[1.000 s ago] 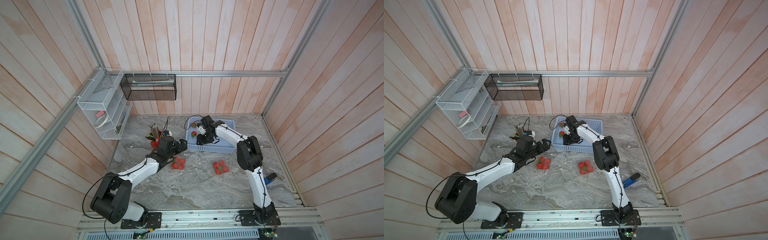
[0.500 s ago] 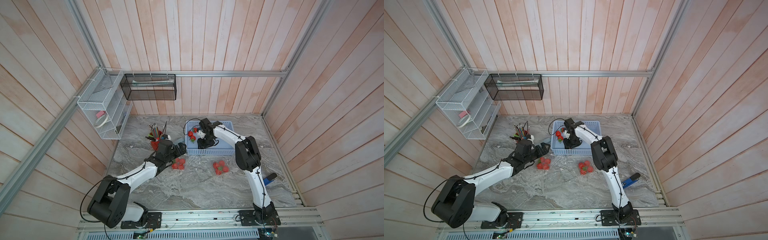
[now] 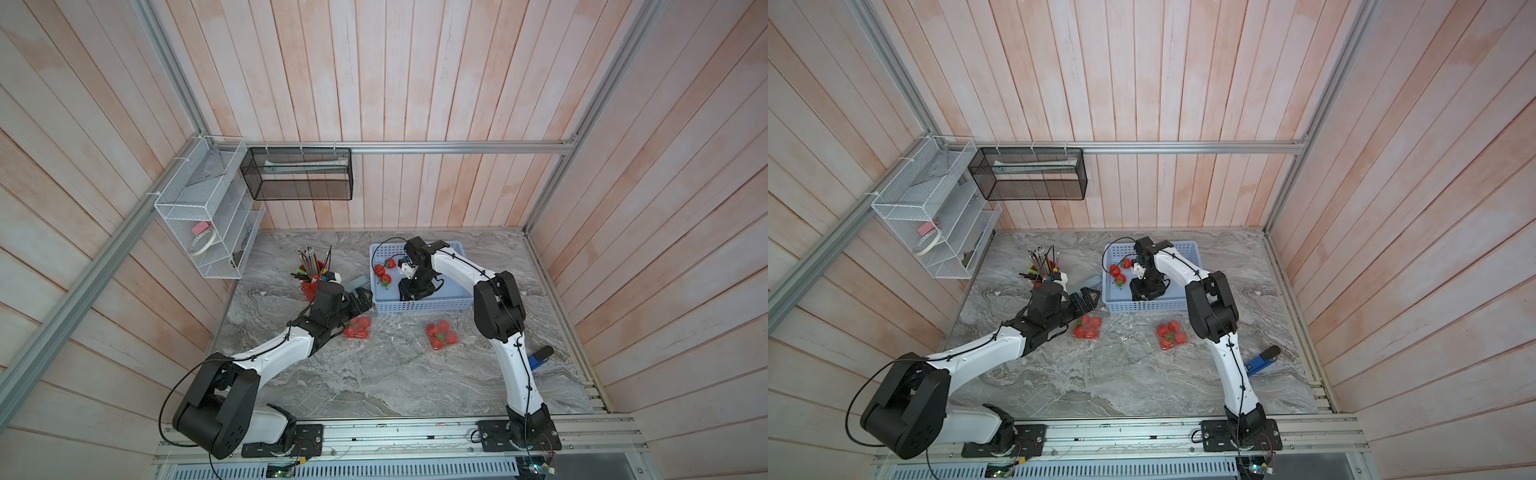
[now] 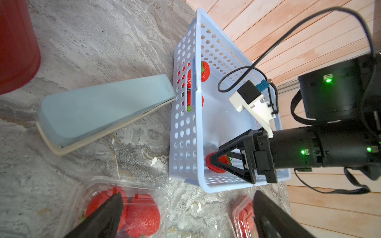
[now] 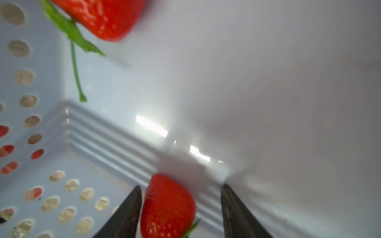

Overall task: Pack strawberries into containers
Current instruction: Move the basket to the center of the board, then pick up the strawberry from the basket.

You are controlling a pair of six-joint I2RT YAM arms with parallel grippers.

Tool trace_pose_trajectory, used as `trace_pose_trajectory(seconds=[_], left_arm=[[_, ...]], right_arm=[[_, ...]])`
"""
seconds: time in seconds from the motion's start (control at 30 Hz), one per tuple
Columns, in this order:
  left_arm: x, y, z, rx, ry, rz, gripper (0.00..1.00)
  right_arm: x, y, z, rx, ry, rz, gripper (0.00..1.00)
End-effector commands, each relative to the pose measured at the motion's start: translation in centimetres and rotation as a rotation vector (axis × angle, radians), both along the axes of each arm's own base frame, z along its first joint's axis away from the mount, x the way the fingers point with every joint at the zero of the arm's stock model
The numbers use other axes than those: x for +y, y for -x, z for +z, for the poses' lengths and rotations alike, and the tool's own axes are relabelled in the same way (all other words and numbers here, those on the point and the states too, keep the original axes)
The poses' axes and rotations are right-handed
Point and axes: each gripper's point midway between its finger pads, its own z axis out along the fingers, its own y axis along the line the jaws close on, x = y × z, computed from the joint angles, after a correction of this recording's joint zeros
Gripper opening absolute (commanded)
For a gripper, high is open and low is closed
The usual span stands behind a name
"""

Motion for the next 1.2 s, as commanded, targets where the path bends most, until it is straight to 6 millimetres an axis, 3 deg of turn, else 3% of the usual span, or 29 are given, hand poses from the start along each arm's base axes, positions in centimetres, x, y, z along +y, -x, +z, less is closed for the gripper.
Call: trace_pose_trajectory(seconds=[0.0,0.13,0.43,0.5,0.63,0.83,1.17], left_arm=[[-0.1,0.1,0.9,-0.03,0.031,-0.004,1.0],[-0.2,0.3,0.9,-0.034,0.055,-0.007,1.0],[0.1,0.8,1.1,-0.034,0.051,-0.005,1.0],[0.4,1.0,1.4,-0.042,0.045,0.001,1.0],[1.0,1.2,1.9,-0.056,0.034,0.021,1.0],[1.0,1.1,2.1,-0.059,0.03,0.023,1.0],[1.5,1.1,2.8,-0.074,0.014,0.037,1.0]], right_arm=[[-1.4,3.7,-1.0,0.146,0.03,0.013,0.62],[-1.6,4.8,-1.4,0.178,0.033,0.006,0.57],[-0.3,5.7,-2.3,0.212,-0.06,0.0,0.22],[0.0,5.3,-2.0,0.202,-0.08,-0.008,0.2],[0.5,3.8,-0.6,0.147,-0.12,-0.03,0.11],[1.4,1.5,3.3,0.013,-0.182,-0.045,0.0],[0.6,0.6,8.4,-0.221,-0.247,-0.096,0.0]])
